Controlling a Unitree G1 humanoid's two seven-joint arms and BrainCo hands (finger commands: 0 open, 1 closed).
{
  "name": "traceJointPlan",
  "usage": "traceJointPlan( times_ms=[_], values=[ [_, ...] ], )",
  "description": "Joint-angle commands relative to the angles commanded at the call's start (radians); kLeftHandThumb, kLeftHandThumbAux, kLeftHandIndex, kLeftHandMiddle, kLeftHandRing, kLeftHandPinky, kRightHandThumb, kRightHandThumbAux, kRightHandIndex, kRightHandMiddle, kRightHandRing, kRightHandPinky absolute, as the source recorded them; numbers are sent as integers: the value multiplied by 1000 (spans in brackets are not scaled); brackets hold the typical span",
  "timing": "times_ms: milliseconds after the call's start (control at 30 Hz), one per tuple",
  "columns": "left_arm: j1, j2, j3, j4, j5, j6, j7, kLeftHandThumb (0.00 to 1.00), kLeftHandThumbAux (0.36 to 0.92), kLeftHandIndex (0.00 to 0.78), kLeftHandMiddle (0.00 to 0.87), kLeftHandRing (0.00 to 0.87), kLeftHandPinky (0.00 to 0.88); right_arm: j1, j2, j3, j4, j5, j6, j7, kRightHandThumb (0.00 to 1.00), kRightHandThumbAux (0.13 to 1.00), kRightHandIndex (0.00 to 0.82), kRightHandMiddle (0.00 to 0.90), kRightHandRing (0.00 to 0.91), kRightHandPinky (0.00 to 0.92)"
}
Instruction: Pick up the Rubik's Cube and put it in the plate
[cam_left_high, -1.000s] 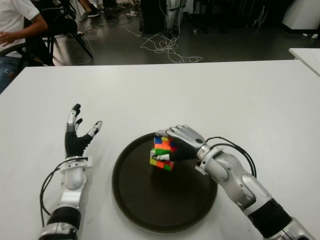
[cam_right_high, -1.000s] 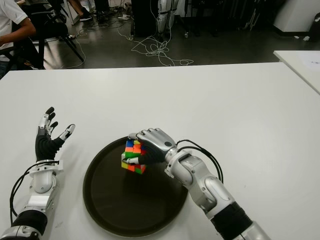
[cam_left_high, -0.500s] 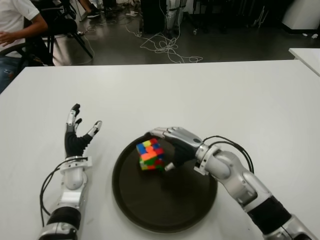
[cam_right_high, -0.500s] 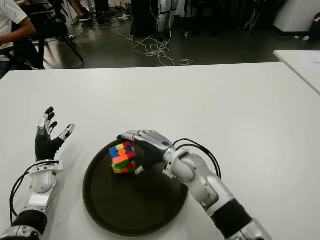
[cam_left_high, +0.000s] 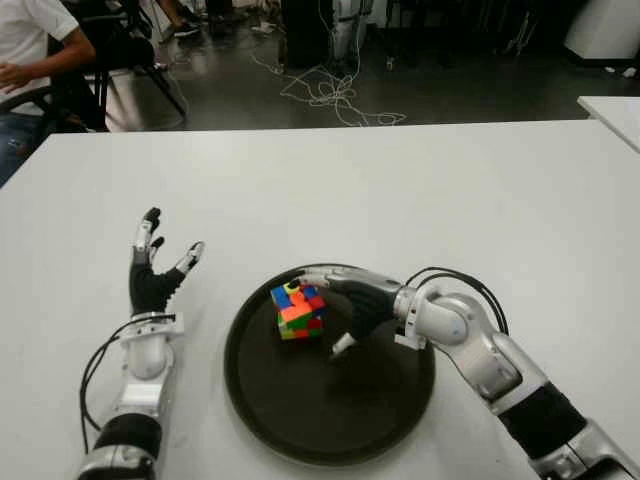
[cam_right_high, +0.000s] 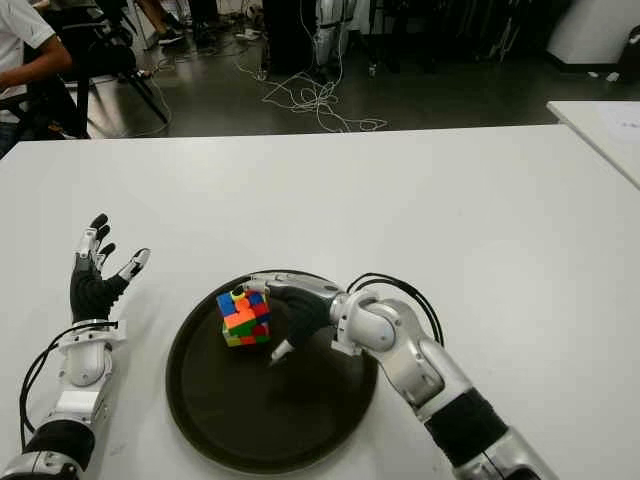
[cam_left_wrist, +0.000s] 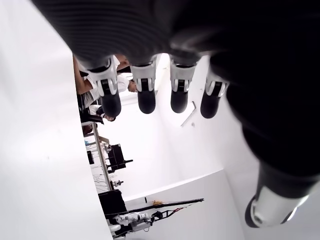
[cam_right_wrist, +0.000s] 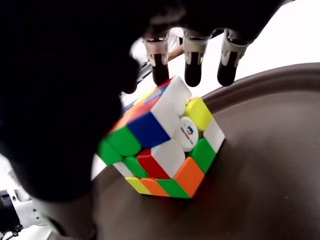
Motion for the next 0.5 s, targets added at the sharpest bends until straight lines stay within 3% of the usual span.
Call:
traceJointPlan(
  times_ms=[500],
  values=[
    [3, -2, 1, -8, -5, 6, -11, 300, 706, 3, 45, 22, 11, -3, 0, 1, 12, -12, -2, -16, 0, 745, 0, 0, 0, 0]
  ],
)
